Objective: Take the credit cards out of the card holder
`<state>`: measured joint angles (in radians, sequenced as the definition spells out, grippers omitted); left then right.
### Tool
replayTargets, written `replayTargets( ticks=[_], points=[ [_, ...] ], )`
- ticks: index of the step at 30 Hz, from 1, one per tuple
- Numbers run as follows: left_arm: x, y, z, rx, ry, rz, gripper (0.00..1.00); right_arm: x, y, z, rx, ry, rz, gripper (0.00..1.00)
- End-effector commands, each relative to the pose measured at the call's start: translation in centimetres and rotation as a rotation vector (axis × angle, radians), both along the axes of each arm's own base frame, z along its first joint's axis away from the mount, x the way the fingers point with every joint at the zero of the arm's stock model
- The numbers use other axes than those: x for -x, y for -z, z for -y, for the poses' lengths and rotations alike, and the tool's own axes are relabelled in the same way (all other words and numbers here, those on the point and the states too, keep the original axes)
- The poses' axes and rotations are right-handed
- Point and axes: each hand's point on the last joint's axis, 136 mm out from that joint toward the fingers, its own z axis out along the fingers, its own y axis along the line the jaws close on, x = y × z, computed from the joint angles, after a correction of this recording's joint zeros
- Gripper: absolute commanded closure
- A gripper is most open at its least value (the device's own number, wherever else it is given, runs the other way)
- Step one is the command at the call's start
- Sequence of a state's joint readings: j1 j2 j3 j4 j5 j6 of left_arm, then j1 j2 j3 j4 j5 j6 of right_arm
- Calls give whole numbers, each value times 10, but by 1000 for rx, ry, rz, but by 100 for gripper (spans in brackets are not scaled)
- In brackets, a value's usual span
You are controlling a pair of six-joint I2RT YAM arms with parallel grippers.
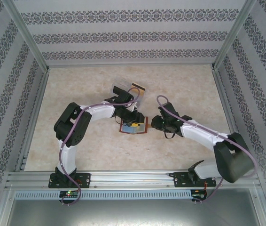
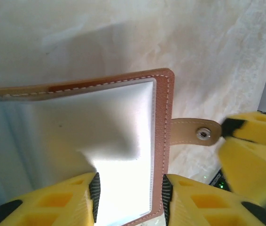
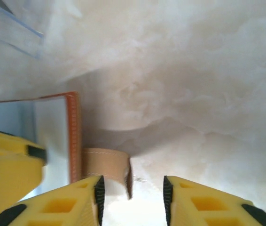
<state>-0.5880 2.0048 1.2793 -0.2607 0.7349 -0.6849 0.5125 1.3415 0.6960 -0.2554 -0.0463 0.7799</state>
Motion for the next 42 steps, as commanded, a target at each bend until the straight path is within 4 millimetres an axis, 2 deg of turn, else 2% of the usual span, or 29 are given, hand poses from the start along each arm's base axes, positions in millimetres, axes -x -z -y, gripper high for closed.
replayTargets(
  ticks=[1, 6, 8, 12, 18, 23, 26, 28, 33, 35, 37, 42],
  points=[
    [-3, 16, -2, -42, -12, -8, 62, 0, -25, 0, -34, 8, 42, 55],
    [-1, 27, -7, -71, -35, -19, 72, 2, -41, -20, -90, -43, 69, 58],
    [0, 29, -9, -81, -39, -22, 78, 2, -38, -31, -104, -62, 57, 68],
    [2, 30, -10, -75, -42, -30, 86, 2, -20, -51, -154, -53, -12, 91],
    [1, 13, -8, -52, -45, -7, 99, -5, 5, -64, -175, -42, -68, 94],
    [-1, -15, -11, -19, -57, 52, 100, -7, 21, -70, -174, -48, -113, 95],
    [-3, -27, -23, -30, -84, 74, 95, -7, 31, -72, -168, -41, -136, 95],
    [-6, -30, -37, -67, -114, 89, 87, -8, 36, -69, -147, -32, -145, 95],
    [-9, -21, -85, -202, -222, 94, 63, -4, 45, -58, -71, -20, -161, 94],
    [-8, -16, -98, -236, -253, 92, 58, -3, 47, -56, -57, -21, -163, 94],
    [-5, -13, -103, -244, -258, 80, 54, -2, 48, -53, -45, -19, -164, 94],
    [0, -6, -98, -218, -240, 46, 52, -1, 51, -53, -38, -24, -170, 94]
  ],
)
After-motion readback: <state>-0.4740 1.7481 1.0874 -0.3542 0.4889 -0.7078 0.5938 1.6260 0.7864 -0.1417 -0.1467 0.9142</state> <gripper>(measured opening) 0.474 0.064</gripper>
